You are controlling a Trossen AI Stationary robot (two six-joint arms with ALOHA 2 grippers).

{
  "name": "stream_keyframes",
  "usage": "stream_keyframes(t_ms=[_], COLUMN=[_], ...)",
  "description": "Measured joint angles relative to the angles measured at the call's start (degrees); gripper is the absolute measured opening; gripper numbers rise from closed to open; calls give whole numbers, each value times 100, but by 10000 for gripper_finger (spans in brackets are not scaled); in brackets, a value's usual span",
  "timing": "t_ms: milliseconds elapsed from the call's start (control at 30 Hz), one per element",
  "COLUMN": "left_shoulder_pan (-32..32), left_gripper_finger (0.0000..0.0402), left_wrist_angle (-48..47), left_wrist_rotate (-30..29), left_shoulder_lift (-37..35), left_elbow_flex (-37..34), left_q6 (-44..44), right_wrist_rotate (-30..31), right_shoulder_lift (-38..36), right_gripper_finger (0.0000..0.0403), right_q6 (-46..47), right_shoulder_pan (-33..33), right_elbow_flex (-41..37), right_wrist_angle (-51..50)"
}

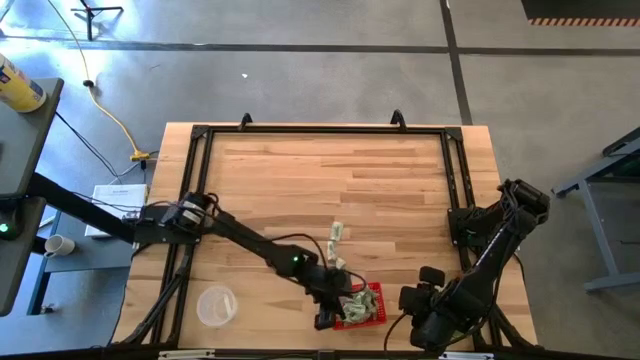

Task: Pick and place items into bin
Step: Put the white stevia packet into the red bin, then put the top white stevia packet into the red bin

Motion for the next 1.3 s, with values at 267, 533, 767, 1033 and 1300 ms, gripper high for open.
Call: stream_keyframes(t_ms=[267, 533, 767, 1033, 1300], left_shoulder_pan=[-29, 170, 544, 1697, 2368], left_gripper_finger=[181, 278, 303, 295, 270], left_wrist_angle=[3, -65, -1808, -3944, -3881], left_wrist_rotate=[-173, 854, 862, 685, 903], left_shoulder_lift=[-289, -724, -1969, -2874, -3348], left_elbow_flex=[11, 7, 11, -47, -704], left_q6=[-440, -877, 323, 1023, 1416], right_wrist_rotate=[-119, -161, -348, 125, 679], right_shoulder_lift=[0, 0, 0, -310, -766], right_gripper_finger=[170, 170, 169, 170, 170], right_q6=[28, -145, 129, -732, -2997], right_shoulder_pan=[-15, -22, -215, -754, -2070], right_elbow_flex=[0, 0, 0, -2, -2], right_wrist_angle=[498, 630, 564, -239, -57])
